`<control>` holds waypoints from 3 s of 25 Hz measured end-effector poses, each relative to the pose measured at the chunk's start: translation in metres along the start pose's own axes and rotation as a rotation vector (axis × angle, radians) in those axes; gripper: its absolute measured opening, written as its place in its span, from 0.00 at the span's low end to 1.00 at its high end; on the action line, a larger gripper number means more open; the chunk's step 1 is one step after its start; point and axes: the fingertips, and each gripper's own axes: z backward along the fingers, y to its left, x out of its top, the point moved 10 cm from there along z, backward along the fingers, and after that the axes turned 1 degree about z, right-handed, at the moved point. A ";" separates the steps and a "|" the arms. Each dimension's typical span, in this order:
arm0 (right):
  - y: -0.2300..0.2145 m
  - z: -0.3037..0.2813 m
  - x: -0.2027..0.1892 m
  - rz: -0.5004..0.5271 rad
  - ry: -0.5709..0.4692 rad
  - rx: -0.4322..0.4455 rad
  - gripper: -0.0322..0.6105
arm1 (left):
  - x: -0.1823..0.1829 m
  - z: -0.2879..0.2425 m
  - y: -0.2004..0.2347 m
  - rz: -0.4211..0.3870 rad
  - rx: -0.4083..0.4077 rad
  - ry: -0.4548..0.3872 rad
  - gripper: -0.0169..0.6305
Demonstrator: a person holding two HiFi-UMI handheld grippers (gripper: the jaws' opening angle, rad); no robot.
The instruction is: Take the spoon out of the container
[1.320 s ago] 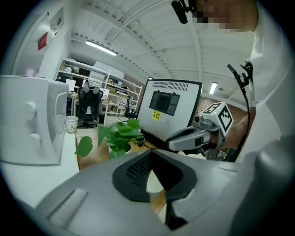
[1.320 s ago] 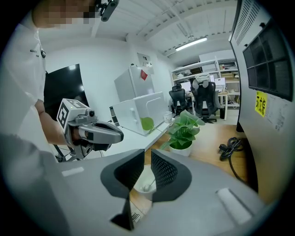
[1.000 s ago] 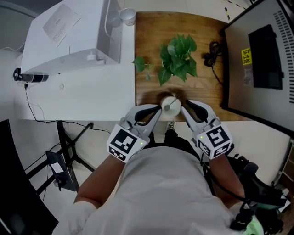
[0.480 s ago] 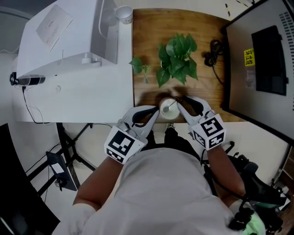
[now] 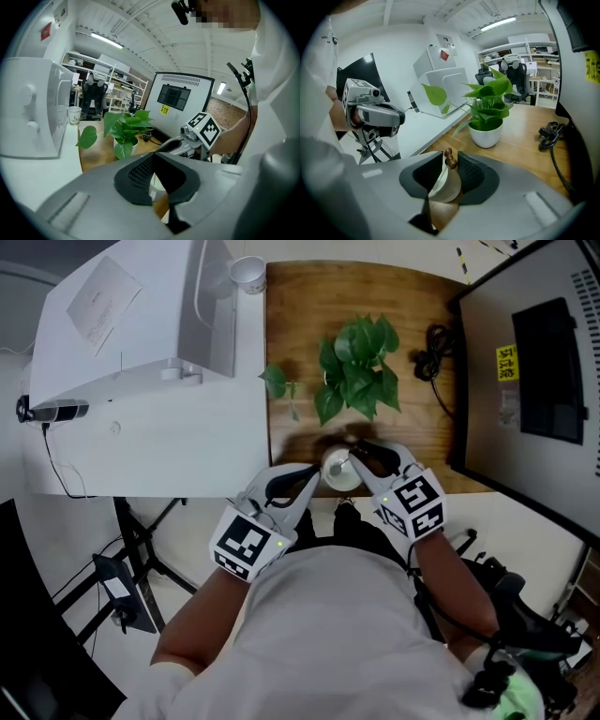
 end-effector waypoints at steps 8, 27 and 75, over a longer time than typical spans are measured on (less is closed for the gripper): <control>-0.001 -0.002 -0.002 0.015 0.015 -0.003 0.16 | -0.004 0.003 0.002 0.012 0.011 0.001 0.03; 0.026 0.038 0.017 0.030 -0.086 -0.086 0.13 | -0.002 0.031 -0.015 -0.043 0.006 -0.044 0.03; 0.158 0.247 -0.039 0.092 -0.402 -0.156 0.13 | -0.037 0.086 -0.185 -0.154 -0.011 -0.194 0.03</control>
